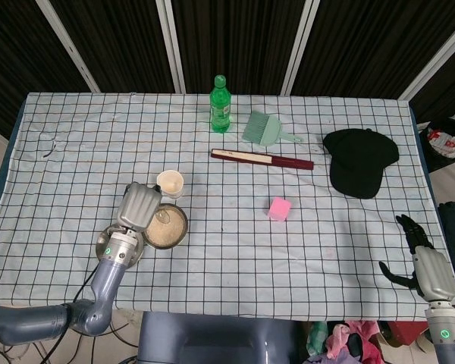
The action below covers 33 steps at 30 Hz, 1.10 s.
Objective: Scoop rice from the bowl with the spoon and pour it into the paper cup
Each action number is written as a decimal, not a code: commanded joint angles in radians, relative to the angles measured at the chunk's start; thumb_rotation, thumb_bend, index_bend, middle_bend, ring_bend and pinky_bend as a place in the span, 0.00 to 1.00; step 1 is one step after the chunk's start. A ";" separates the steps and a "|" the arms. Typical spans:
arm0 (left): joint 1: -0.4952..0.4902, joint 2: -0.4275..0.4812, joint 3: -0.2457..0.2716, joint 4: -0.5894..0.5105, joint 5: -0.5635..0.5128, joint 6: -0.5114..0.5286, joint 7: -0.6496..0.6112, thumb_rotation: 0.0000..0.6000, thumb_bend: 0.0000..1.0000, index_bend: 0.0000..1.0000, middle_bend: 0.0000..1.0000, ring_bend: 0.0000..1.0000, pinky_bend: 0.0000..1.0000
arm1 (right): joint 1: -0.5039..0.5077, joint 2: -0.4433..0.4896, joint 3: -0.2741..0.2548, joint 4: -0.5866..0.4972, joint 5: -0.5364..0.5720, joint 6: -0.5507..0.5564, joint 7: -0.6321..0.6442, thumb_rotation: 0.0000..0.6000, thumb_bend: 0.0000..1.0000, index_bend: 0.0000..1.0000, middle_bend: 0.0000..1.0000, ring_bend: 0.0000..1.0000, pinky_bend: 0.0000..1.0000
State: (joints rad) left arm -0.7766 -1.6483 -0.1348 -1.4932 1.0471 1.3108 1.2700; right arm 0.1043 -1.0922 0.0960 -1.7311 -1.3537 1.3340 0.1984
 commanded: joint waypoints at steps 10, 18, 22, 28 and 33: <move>-0.035 0.019 -0.082 0.019 -0.062 0.001 0.011 1.00 0.56 0.81 1.00 1.00 1.00 | 0.001 -0.001 -0.001 0.001 -0.001 -0.003 -0.002 1.00 0.25 0.00 0.00 0.00 0.19; -0.072 -0.010 -0.106 0.105 -0.099 -0.035 0.008 1.00 0.56 0.81 1.00 1.00 1.00 | 0.001 0.001 0.000 0.000 0.003 -0.004 0.002 1.00 0.25 0.00 0.00 0.00 0.19; -0.090 -0.023 -0.110 0.142 -0.100 -0.045 0.008 1.00 0.56 0.81 1.00 1.00 1.00 | 0.001 0.001 0.001 -0.001 0.005 -0.005 0.002 1.00 0.25 0.00 0.00 0.00 0.19; -0.113 -0.041 -0.127 0.191 -0.110 -0.059 -0.006 1.00 0.56 0.81 1.00 1.00 1.00 | 0.002 0.003 0.001 -0.004 0.010 -0.010 0.007 1.00 0.25 0.00 0.00 0.00 0.19; -0.131 -0.047 -0.137 0.232 -0.124 -0.071 -0.008 1.00 0.56 0.81 1.00 1.00 1.00 | 0.002 0.005 0.002 -0.007 0.012 -0.013 0.010 1.00 0.25 0.00 0.00 0.00 0.19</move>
State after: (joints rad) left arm -0.9027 -1.6932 -0.2686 -1.2670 0.9273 1.2432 1.2635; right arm 0.1064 -1.0877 0.0976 -1.7376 -1.3418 1.3214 0.2080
